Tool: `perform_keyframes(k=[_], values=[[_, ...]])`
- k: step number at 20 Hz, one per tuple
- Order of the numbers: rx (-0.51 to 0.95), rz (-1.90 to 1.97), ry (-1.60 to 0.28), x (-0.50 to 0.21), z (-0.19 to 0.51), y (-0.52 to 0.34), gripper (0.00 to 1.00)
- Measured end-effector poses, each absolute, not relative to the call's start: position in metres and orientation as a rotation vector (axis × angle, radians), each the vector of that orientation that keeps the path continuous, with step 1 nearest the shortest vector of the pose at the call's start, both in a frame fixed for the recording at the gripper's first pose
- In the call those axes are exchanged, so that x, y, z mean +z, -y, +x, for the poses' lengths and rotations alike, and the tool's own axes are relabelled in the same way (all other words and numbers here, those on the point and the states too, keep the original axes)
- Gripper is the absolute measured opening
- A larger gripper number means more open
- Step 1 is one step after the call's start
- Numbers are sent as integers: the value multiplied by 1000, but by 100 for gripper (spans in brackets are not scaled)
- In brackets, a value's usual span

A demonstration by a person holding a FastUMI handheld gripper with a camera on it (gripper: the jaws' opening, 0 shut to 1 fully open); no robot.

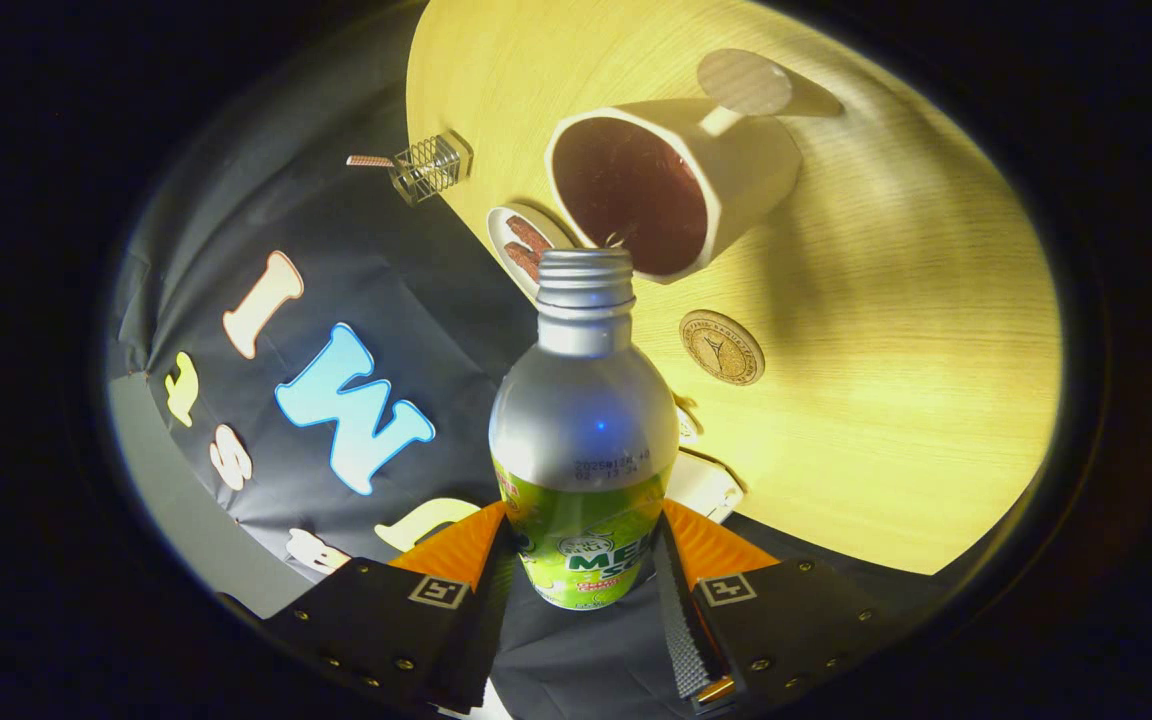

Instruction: Take the bottle from table, then pour the juice into the cup, finally place the bottle on the coaster

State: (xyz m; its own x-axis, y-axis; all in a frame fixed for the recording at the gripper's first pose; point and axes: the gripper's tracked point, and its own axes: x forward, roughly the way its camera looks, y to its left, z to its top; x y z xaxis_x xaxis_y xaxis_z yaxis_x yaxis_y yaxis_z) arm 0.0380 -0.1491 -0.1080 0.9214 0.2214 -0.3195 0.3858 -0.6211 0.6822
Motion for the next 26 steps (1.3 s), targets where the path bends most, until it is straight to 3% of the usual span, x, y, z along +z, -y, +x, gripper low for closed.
perform_keyframes(k=[11, 26], values=[[-251, 2192, -480, -112, 29, 145, 68], [-295, 1528, -573, -174, 2, 143, 68]])
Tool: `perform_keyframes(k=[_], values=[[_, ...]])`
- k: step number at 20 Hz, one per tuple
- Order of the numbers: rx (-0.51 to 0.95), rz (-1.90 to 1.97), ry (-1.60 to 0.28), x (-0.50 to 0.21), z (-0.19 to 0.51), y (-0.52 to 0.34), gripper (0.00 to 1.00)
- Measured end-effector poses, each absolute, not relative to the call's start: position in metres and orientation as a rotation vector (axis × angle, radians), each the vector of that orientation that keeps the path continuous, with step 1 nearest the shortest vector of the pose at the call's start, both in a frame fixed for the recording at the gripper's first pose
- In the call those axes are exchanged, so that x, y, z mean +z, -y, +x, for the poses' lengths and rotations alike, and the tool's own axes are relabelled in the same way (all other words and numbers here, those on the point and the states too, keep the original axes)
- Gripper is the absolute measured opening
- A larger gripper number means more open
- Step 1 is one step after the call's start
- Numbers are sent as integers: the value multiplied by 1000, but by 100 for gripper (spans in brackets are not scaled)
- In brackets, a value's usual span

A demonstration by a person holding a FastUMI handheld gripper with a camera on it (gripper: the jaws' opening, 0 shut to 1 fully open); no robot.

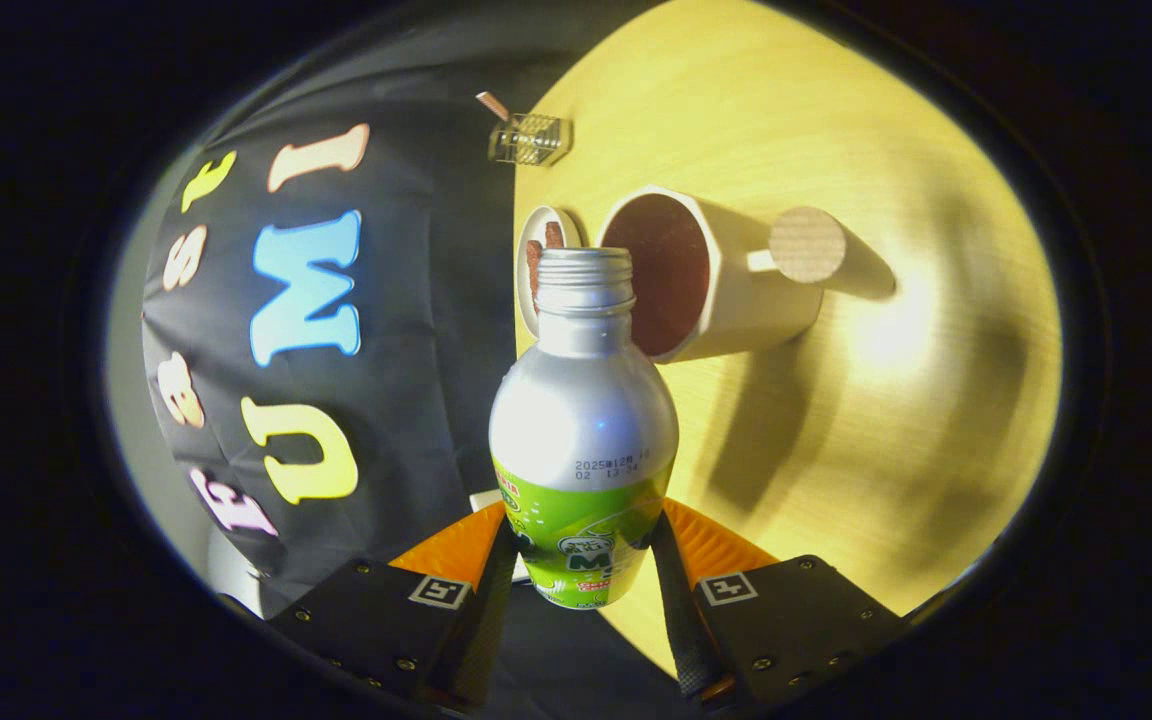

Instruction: Take the bottle from table, then pour the juice into the cup, finally place the bottle on the coaster

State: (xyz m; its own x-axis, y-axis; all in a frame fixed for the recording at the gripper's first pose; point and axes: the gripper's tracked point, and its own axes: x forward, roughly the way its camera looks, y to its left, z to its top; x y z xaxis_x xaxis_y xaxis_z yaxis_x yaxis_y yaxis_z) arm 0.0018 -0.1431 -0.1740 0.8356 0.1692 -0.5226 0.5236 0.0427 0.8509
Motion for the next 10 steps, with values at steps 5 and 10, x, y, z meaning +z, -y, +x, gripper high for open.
perform_keyframes(k=[5, 10], values=[[-284, 1288, -588, -185, -7, 143, 68], [-267, 1063, -570, -191, -5, 150, 68]])
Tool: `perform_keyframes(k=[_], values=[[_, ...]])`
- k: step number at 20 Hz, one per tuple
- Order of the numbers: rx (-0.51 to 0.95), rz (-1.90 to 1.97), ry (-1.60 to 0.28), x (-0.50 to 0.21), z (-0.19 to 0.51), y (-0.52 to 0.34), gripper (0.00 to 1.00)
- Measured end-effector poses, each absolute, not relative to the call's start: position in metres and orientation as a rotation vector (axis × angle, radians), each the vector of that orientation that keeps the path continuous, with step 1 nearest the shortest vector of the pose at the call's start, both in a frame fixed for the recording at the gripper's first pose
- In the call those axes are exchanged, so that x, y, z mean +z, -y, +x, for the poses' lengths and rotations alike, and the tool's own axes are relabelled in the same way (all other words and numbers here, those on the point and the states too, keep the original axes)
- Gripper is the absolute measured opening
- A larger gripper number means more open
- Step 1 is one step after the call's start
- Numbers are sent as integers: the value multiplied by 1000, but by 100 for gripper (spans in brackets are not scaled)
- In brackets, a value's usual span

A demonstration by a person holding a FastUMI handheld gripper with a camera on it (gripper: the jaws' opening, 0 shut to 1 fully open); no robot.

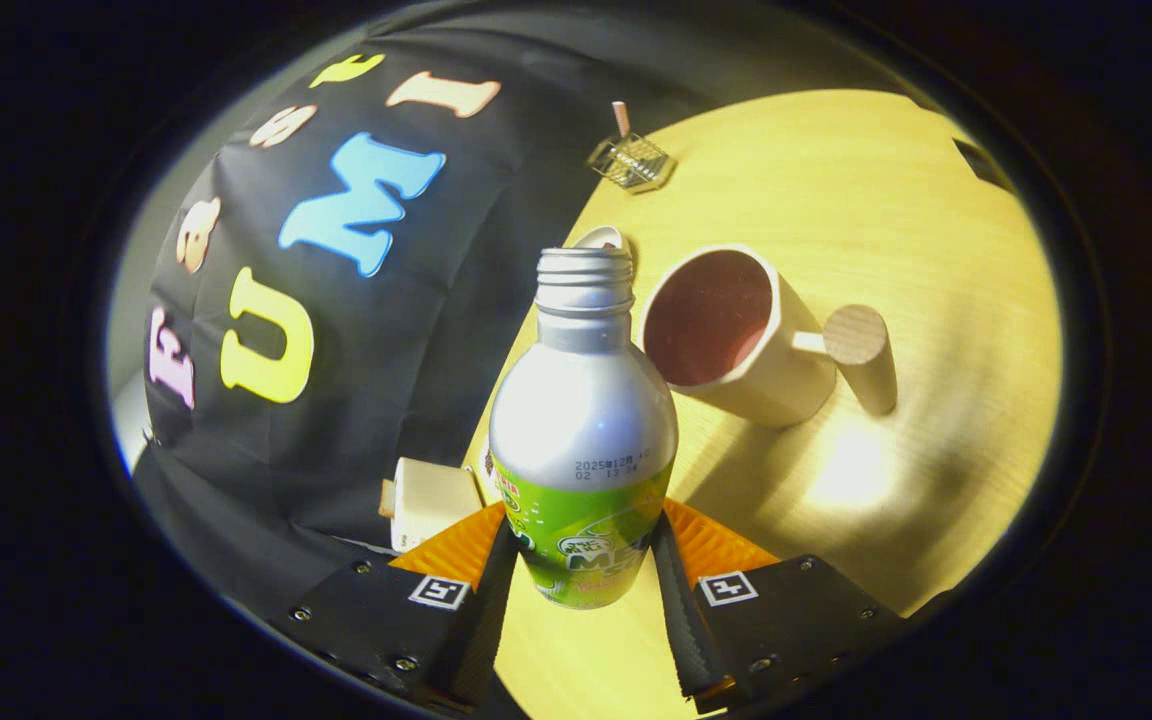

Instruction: Take the bottle from table, then pour the juice into the cup, finally place the bottle on the coaster

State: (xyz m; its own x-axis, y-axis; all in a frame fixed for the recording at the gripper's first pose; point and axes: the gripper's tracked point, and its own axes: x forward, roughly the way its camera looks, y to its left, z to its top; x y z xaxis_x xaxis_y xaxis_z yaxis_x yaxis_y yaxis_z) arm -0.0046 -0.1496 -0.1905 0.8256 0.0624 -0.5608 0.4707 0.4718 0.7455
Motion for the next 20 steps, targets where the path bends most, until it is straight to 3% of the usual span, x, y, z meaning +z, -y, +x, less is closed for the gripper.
perform_keyframes(k=[20], values=[[-287, 270, -504, -187, 49, 146, 69]])
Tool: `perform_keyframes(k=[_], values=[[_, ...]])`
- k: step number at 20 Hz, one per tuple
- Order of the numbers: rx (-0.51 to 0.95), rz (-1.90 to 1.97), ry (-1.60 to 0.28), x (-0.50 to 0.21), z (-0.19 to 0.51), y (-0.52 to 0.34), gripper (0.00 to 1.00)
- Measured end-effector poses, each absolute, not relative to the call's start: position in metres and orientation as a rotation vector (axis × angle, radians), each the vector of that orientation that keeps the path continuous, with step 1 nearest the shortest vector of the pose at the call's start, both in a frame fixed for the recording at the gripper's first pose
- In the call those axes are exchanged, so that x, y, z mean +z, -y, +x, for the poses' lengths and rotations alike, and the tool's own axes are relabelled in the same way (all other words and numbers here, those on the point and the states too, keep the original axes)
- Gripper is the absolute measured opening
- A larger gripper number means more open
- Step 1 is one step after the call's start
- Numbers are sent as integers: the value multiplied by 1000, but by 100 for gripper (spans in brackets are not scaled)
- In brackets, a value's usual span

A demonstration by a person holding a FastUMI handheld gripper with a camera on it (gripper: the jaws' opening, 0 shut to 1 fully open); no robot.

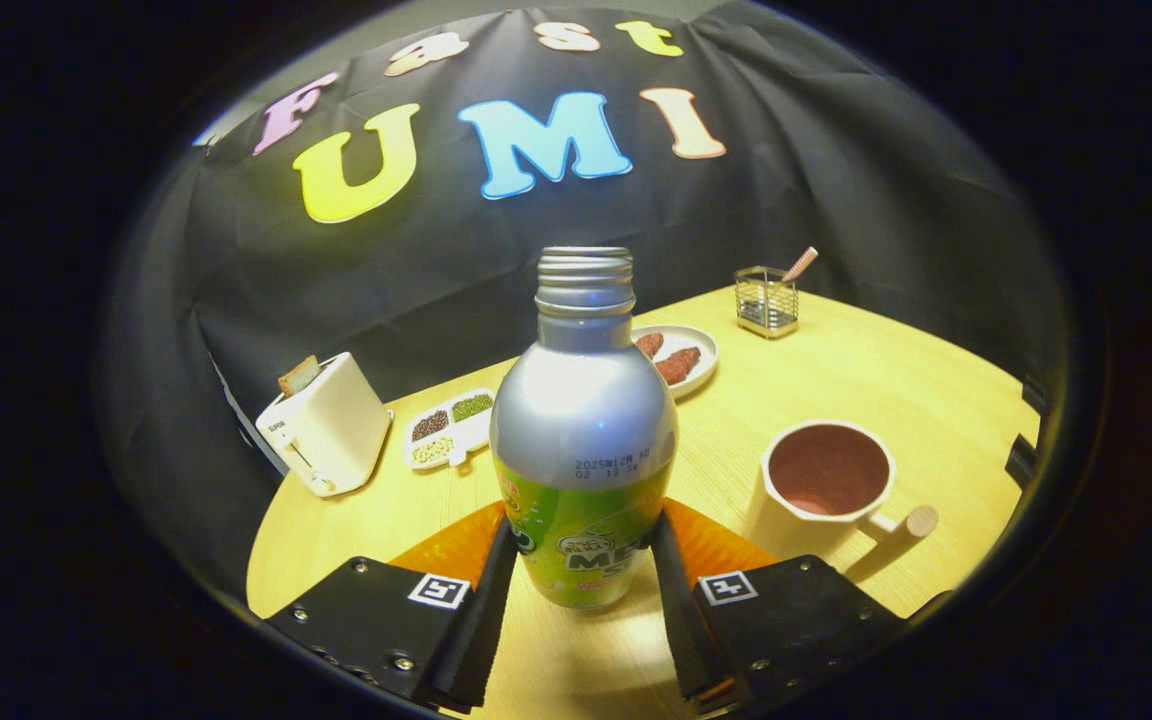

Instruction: Take the bottle from table, then pour the juice into the cup, finally place the bottle on the coaster

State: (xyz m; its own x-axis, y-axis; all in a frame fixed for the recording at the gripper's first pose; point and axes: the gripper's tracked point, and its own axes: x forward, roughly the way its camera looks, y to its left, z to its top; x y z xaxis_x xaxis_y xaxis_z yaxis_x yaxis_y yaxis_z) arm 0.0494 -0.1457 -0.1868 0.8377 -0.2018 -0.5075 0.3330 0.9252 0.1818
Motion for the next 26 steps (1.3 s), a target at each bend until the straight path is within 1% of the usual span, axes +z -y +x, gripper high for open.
perform_keyframes(k=[11, 14, 15, 20, 26], values=[[-316, 138, -477, -201, 110, 134, 71], [-300, 106, -451, -203, 126, 132, 71], [-295, 91, -449, -205, 128, 132, 74], [-244, 59, -440, -215, 138, 122, 75], [-238, 16, -476, -231, 137, 123, 80]])
